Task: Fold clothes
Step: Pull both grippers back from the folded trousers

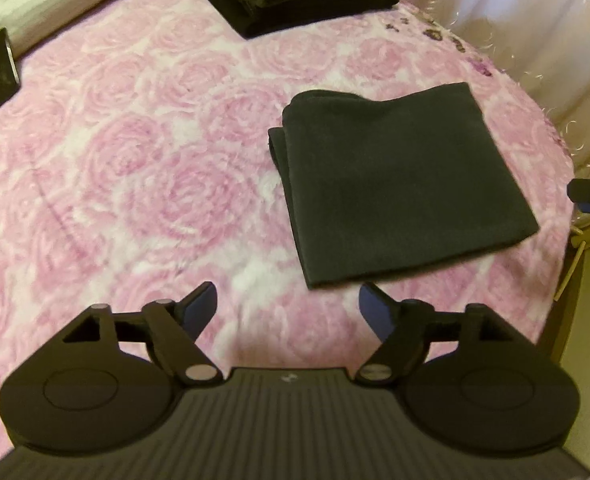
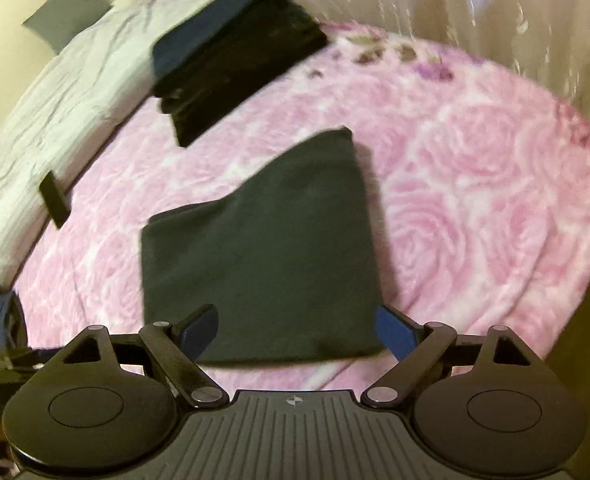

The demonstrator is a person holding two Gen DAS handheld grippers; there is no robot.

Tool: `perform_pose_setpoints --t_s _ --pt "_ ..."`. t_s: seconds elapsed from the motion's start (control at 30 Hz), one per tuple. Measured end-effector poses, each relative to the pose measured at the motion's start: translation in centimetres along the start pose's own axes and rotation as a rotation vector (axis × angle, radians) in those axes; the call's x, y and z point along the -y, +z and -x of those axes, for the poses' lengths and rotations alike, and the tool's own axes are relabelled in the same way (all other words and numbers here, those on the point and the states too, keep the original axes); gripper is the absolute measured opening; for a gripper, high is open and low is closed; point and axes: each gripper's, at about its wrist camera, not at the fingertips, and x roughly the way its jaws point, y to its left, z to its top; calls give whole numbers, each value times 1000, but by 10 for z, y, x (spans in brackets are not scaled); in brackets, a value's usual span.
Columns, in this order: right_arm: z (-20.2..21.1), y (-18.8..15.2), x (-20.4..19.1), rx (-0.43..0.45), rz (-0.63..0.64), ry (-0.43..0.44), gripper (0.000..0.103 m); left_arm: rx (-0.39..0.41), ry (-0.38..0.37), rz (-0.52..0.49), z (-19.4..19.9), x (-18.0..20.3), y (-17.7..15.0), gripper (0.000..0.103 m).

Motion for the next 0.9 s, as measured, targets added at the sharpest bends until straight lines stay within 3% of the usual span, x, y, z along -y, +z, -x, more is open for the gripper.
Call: perform_pose_setpoints --t_s 0.23,0.6,0.9 --pt "50 -26 -28 17 8 -47 89 51 8 -63 58 12 -18 97" --pt "98 -56 -47 55 -36 -64 89 120 -15 -116 103 27 -37 99" --pt "106 -52 -18 50 -62 -61 89 144 -60 -88 98 40 -33 99"
